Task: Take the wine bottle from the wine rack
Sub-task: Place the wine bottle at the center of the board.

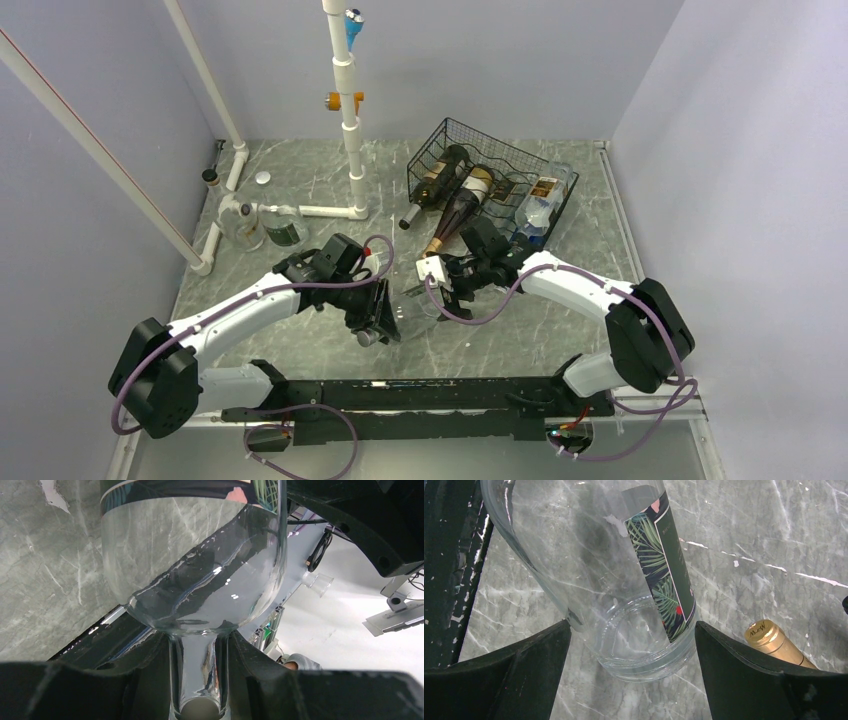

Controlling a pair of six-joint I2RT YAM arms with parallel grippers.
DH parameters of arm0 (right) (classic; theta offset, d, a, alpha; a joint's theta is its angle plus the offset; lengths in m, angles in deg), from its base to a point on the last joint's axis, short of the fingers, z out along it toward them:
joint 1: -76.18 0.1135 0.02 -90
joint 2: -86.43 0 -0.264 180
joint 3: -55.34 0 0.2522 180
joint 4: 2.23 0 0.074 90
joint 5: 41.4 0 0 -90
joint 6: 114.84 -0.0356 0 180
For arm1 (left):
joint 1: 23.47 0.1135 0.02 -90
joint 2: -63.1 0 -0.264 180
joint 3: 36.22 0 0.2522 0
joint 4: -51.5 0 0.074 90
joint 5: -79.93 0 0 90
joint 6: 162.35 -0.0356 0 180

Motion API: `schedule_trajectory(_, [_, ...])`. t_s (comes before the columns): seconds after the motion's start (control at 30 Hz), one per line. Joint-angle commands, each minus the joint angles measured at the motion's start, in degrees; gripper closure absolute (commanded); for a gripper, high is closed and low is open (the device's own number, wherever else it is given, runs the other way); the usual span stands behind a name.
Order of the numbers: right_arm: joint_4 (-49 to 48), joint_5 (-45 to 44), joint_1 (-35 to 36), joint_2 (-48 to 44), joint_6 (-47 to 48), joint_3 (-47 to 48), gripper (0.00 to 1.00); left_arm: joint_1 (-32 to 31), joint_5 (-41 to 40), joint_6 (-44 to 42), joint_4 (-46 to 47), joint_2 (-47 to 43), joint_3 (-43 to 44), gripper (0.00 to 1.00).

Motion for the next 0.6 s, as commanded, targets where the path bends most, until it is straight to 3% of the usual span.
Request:
schedule_trajectory(0.0, [-2.92, -1.03, 0.54, 1.63, 0.01, -1.31, 0.08, -0.59, 10.22, -2.65, 9.5, -0.72, 3.12, 0.75])
schedule_trajectory(0.57, [-0.85, 0.53, 0.42, 2.69, 0.4, -0.51, 0.07, -0.22, 13.7, -3.64, 8.83, -0.46, 4.61, 0.47])
